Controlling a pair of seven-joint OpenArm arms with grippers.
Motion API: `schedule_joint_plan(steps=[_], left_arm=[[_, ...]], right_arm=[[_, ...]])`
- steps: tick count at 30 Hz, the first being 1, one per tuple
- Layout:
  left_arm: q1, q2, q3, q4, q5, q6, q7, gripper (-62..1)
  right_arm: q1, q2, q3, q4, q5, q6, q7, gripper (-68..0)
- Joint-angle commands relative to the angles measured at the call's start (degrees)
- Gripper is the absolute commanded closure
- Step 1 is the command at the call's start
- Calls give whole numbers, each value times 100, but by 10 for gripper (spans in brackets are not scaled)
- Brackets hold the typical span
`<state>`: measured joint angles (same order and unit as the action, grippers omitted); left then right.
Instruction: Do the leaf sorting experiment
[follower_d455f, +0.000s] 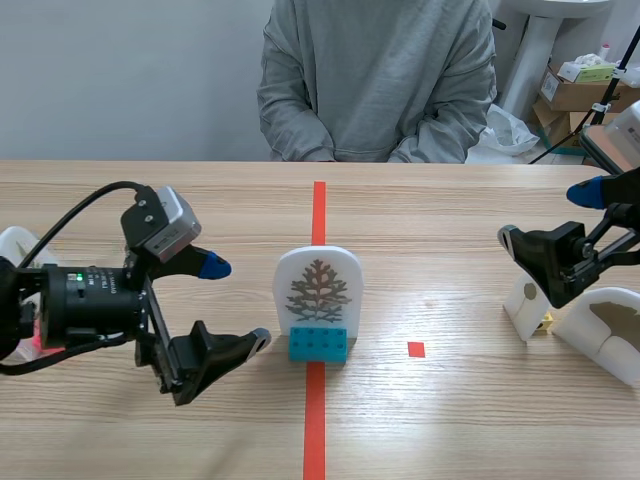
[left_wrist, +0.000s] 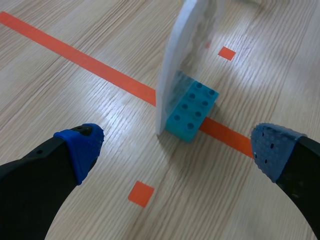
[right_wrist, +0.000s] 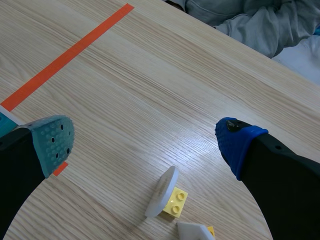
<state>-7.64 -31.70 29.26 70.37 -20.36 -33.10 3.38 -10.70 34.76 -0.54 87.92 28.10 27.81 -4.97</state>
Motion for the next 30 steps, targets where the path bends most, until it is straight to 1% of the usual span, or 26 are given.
schedule_joint_plan(steps=[1, 4, 11, 15, 19, 23, 27, 28, 30], left_arm=[[-103, 195, 42, -63, -48, -15, -87, -623], [-256, 501, 107, -361, 120, -15, -103, -623], [-472, 1043, 160, -850, 267, -11, -247, -623], [-492, 1331, 160, -1016, 566, -9, -400, -623], [-492, 1569, 160, -1241, 1008, 50, -605, -623], [-492, 1668, 160, -1458, 1405, 127, -835, -623], [-492, 1674, 160, -1644, 1637, 321, -994, -622], [-492, 1674, 160, -1676, 1698, 365, -1003, -603], [-492, 1674, 160, -1720, 1700, 400, -1005, -520]], right_arm=[[37, 92, 94, 103, 68, -33, 59, -578], [37, 92, 94, 103, 68, -33, 59, -578], [37, 92, 94, 103, 68, -33, 61, -578], [37, 92, 94, 103, 68, -33, 61, -578], [37, 92, 94, 103, 68, -33, 61, -578], [37, 92, 94, 103, 68, -33, 61, -578], [37, 92, 94, 103, 68, -33, 63, -578], [37, 92, 94, 103, 68, -33, 63, -578], [37, 90, 94, 103, 68, -33, 63, -578]])
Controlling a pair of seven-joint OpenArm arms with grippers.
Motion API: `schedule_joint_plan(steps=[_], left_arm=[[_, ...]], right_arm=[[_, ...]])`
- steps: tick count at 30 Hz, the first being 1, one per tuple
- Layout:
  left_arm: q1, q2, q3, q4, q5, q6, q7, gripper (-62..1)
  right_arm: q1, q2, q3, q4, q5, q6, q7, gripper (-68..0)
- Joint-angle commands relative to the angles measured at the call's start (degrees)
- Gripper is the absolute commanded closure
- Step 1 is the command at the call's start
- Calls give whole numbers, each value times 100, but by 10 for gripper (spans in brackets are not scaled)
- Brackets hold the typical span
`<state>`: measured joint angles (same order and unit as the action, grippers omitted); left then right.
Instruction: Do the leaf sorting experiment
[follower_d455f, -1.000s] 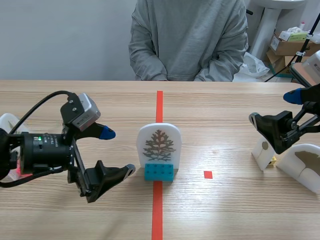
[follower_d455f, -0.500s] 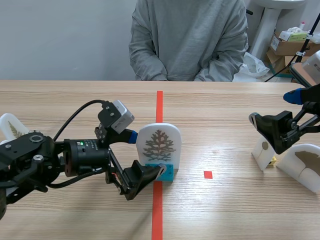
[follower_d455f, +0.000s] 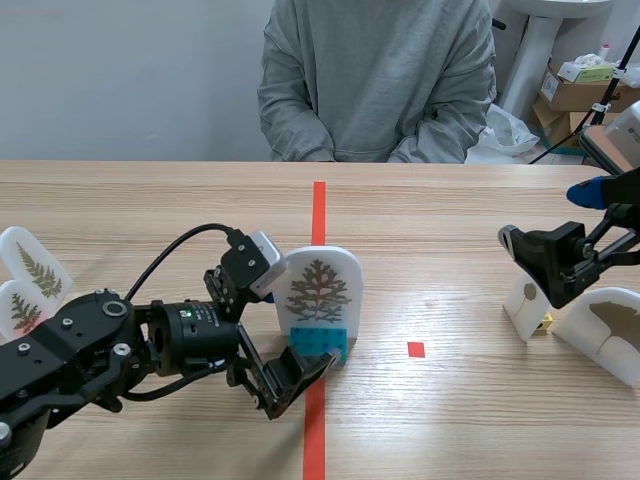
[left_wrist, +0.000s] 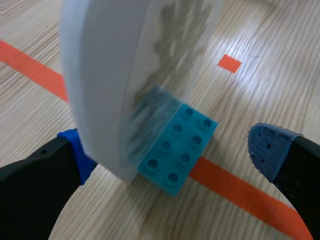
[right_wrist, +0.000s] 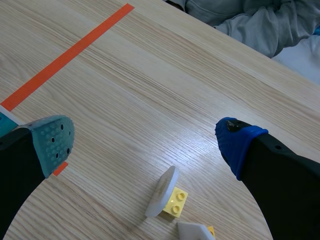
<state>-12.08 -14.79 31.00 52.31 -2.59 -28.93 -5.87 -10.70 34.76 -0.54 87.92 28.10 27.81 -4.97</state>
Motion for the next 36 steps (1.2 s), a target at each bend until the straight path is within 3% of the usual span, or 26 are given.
schedule_joint_plan(steps=[1, 5, 13, 25, 31, 36], left_arm=[[-46, -17, -15, 83, -76, 31, -83, -468], [-46, -17, -15, 83, -105, 247, -140, -280], [-46, -17, -15, 83, -122, 271, -216, -42], [-44, -17, -15, 92, -173, 264, -214, -42], [7, -151, -26, 535, -501, 195, -50, -43], [177, -387, -208, 1325, -1021, 90, 328, -42]], right_arm=[[37, 90, 94, 103, 68, -33, 63, -578], [37, 90, 94, 103, 68, -33, 63, -578], [37, 90, 94, 103, 68, -33, 63, -578], [37, 90, 94, 103, 68, -33, 63, -578], [37, 90, 94, 103, 68, -33, 61, -578], [37, 90, 94, 103, 68, -33, 63, -578]])
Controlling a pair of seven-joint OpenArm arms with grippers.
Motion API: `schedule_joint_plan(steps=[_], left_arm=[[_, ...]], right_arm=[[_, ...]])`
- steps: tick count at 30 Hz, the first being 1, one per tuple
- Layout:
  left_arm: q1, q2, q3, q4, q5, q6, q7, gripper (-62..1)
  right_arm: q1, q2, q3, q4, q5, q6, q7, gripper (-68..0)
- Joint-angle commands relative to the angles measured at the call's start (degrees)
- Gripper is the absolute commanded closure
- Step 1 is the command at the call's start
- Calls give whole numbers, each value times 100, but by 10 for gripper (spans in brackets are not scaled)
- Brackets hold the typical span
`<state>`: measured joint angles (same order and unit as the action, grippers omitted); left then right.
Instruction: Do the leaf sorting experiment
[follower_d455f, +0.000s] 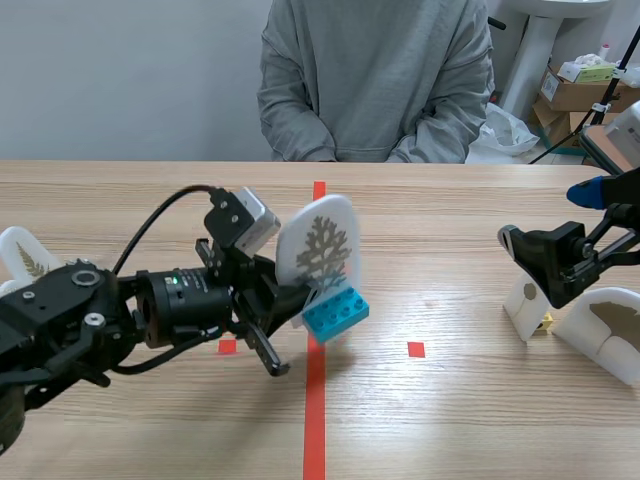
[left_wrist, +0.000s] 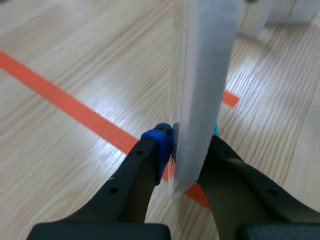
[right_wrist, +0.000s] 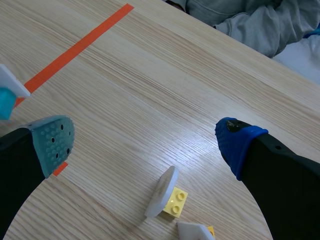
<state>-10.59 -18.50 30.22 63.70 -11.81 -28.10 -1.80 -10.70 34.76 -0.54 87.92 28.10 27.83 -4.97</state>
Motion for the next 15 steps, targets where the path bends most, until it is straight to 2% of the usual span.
schedule_joint_plan(steps=[1, 4, 6, 15], left_arm=[[92, -48, -219, 345, -181, 4, -7, -42], [315, -76, -603, 748, -354, 7, 227, -42], [490, -76, -903, 981, -603, 7, 319, -42], [1309, -72, -2288, 1661, -1305, 11, 442, -42]], right_arm=[[37, 90, 94, 103, 68, -35, 63, -578], [37, 90, 94, 103, 68, -35, 61, -578], [37, 90, 94, 103, 68, -35, 61, -578], [37, 90, 94, 103, 68, -35, 61, -578]])
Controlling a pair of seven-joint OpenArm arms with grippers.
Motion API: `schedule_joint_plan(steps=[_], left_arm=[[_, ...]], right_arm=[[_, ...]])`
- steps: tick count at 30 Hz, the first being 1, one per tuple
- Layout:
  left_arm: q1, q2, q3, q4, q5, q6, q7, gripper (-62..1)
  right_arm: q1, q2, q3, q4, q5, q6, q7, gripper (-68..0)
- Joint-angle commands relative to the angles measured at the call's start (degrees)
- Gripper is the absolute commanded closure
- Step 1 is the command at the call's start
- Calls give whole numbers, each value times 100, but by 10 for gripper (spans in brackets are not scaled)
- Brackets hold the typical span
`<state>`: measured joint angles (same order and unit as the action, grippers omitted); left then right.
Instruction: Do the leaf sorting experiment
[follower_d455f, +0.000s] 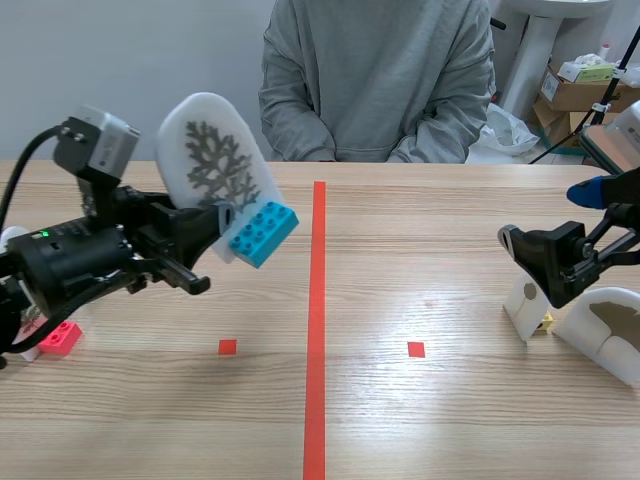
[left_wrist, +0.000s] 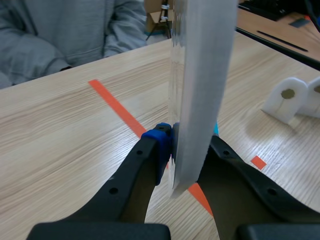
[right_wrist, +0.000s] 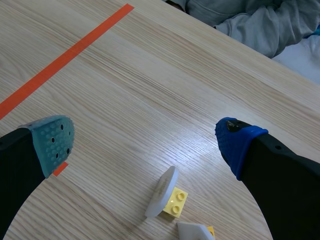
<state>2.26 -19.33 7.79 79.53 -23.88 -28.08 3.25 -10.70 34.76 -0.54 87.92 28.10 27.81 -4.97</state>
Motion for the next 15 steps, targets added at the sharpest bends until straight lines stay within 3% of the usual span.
schedule_joint_plan(steps=[1, 7, 15], left_arm=[[116, 13, -195, 114, -103, 9, -61, -42], [575, 11, -1056, 166, -103, 70, -63, -42], [918, 11, -1749, 81, -13, 848, -66, -42]], right_arm=[[37, 90, 94, 103, 68, -33, 61, -578], [37, 76, 94, 103, 68, -33, 63, -578], [37, 74, 94, 103, 68, -33, 66, -578]])
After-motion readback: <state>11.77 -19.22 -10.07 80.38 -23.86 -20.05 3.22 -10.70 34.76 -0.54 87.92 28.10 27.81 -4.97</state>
